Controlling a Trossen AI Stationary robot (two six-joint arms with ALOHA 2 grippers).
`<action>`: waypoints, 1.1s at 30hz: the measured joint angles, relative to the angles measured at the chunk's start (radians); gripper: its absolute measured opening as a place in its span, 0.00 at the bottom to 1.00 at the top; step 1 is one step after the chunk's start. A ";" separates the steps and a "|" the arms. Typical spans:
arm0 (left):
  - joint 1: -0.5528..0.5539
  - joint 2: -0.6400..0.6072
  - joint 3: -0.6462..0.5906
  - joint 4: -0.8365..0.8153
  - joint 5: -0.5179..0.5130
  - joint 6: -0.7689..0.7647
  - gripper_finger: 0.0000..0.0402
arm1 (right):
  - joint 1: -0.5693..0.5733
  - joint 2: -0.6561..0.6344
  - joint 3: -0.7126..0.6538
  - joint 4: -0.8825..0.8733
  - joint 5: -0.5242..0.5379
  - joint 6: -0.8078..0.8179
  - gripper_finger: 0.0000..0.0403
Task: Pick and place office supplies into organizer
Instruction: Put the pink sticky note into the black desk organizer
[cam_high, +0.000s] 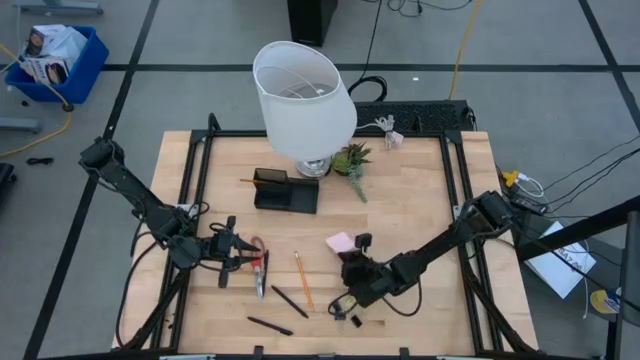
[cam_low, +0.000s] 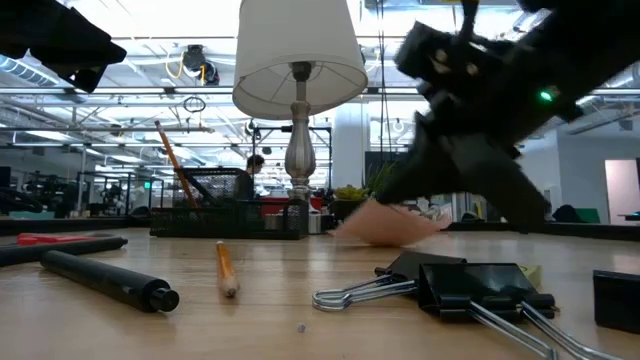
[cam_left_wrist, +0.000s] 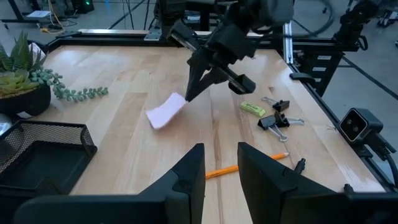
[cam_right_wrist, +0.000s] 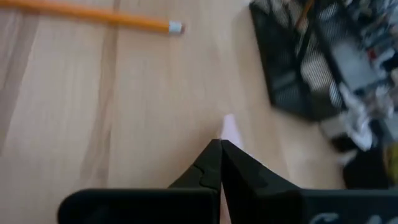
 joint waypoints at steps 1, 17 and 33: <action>0.000 0.000 0.000 0.000 0.000 0.000 0.24 | -0.006 0.000 0.000 0.036 0.002 -0.039 0.00; 0.000 0.000 0.000 -0.007 -0.002 0.005 0.24 | -0.138 -0.002 0.002 0.574 0.047 -0.573 0.00; 0.000 0.000 0.000 -0.034 -0.002 0.004 0.24 | -0.352 -0.003 0.002 0.750 -0.253 -0.691 0.00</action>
